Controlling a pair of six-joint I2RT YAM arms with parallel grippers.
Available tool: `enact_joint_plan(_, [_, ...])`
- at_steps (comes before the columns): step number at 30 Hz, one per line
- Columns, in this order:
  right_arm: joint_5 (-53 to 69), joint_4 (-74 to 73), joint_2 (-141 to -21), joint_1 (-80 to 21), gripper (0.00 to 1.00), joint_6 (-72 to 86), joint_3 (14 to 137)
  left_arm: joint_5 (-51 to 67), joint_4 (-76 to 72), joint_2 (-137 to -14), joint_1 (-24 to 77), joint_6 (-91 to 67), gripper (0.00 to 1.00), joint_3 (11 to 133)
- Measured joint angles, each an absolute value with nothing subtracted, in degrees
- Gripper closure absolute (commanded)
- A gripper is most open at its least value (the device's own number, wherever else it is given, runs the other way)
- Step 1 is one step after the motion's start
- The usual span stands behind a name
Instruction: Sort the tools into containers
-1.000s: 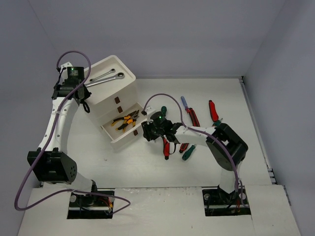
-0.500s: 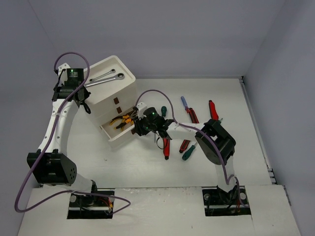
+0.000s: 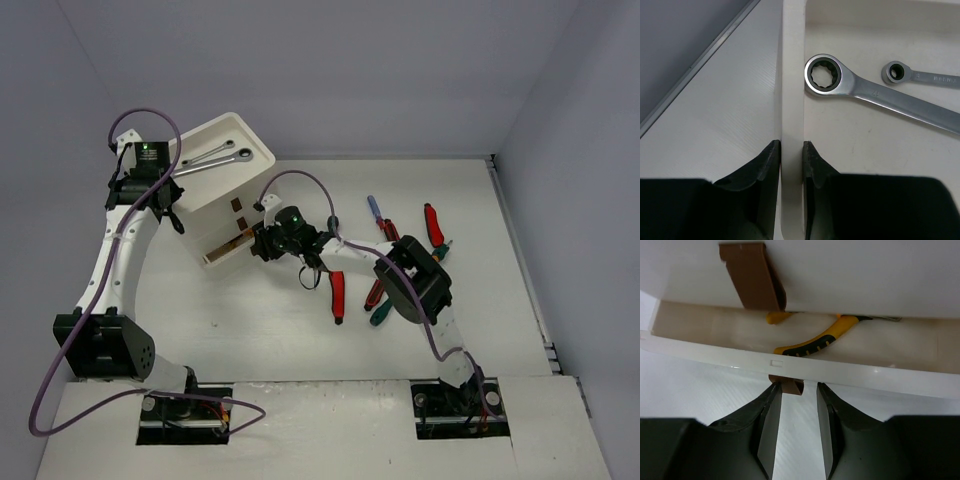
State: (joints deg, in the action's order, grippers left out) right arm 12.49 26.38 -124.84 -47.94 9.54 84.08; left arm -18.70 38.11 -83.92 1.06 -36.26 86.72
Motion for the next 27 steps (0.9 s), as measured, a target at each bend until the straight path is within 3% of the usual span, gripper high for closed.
enact_joint_plan(15, [10.95, 31.85, -134.00, -48.83, 0.56, 9.33, 93.83, -17.58, 37.83, -83.88, 0.67, -36.25, 1.00, 86.72])
enact_joint_plan(27, [10.23, 34.62, -130.13, -49.09, 0.55, 10.43, 87.29, -16.75, 37.82, -83.88, 0.23, -36.28, 1.00, 86.78])
